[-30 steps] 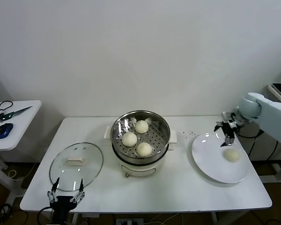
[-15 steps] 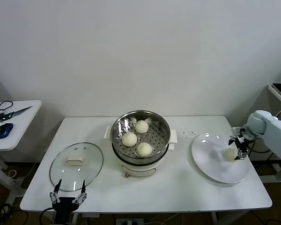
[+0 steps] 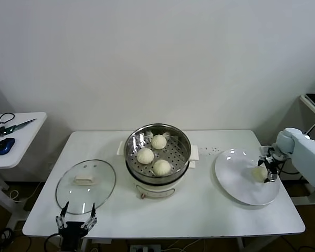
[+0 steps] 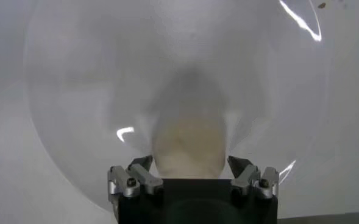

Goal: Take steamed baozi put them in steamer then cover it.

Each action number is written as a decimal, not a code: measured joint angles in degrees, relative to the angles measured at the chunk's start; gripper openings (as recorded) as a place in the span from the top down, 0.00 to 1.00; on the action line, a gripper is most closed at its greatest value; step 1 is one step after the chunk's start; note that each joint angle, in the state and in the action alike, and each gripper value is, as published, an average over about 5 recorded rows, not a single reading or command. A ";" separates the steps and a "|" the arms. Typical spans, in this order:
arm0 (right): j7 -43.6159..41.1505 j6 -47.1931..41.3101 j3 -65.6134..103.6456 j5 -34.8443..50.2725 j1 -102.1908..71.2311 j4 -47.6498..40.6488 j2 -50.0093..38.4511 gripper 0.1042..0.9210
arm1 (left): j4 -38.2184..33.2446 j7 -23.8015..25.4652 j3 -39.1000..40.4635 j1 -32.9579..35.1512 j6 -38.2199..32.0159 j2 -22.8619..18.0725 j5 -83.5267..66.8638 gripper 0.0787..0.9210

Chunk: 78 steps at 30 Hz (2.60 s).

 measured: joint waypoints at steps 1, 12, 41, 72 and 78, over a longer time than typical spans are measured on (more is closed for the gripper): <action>-0.11 0.05 0.18 -0.01 -0.04 -0.15 0.06 0.18 | 0.00 -0.01 0.00 0.02 0.00 0.00 0.03 0.12; -1.14 0.08 0.33 1.52 0.53 -0.63 -0.10 0.28 | -0.15 -0.04 0.14 0.19 -0.06 -0.10 0.24 0.12; 0.12 -13.42 -36.32 46.16 38.44 13.06 13.82 0.28 | -2.91 0.21 3.82 1.59 -0.09 0.49 -0.67 0.12; 4.85 -19.73 -53.61 56.95 38.22 18.53 31.42 0.27 | -2.13 0.15 4.03 0.16 -0.17 1.70 -2.62 0.12; 5.09 -19.84 -53.71 56.03 37.20 17.95 31.82 0.23 | -1.84 0.16 4.01 -0.09 -0.16 1.81 -2.71 0.12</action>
